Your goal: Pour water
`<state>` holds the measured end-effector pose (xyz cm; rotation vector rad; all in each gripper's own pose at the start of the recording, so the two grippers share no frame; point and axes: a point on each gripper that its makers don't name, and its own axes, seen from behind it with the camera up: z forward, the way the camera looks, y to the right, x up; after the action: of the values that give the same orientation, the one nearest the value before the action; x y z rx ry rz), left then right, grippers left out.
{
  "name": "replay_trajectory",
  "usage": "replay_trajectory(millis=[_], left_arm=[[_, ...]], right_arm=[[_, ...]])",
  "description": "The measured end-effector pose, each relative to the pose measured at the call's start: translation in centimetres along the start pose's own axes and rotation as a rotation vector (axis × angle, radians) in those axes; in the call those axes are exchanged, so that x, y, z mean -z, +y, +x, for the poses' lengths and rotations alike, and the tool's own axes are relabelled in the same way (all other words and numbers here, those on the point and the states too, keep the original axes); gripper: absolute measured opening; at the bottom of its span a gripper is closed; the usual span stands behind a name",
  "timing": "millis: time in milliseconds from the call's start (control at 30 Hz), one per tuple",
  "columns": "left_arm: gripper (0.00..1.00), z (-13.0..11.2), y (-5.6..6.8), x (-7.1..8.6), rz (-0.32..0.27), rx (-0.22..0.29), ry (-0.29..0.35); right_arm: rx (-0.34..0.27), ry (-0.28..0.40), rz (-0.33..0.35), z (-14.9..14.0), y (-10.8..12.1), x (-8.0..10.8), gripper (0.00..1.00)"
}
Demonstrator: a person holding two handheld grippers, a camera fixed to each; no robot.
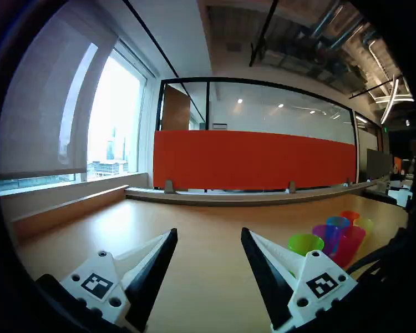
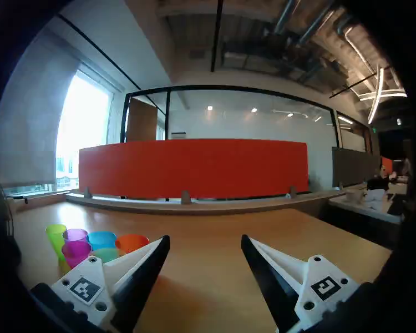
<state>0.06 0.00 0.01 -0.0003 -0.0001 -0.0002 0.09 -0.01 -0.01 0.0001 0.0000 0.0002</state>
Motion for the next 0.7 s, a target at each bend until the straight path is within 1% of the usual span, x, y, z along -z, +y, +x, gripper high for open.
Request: replay_trajectory(millis=[133, 300, 400, 467, 600, 700], left_arm=[[0.84, 1.1, 0.1, -0.2, -0.009, 0.002, -0.002], [0.84, 2.6, 1.0, -0.5, -0.039, -0.007, -0.008], [0.84, 3.4, 1.7, -0.7, -0.065, -0.021, -0.016], [0.84, 3.7, 1.9, -0.9, -0.07, -0.036, -0.027], [0.84, 4.9, 2.0, -1.5, -0.067, -0.066, -0.045], [0.84, 6.6, 2.1, -1.9, -0.076, -0.089, -0.035]], right_arm=[[-0.003, -0.002, 0.003, 1.5, -0.1, 0.2, 1.0], [-0.008, -0.018, 0.013, 3.1, -0.1, 0.2, 1.0], [-0.005, -0.032, 0.023, 3.7, -0.2, 0.2, 0.99], [-0.002, -0.044, 0.03, 4.3, -0.2, 0.2, 1.0], [-0.013, -0.071, 0.038, 5.4, -0.3, 0.0, 0.99], [-0.037, -0.09, 0.049, 6.3, -0.4, -0.2, 1.0]])
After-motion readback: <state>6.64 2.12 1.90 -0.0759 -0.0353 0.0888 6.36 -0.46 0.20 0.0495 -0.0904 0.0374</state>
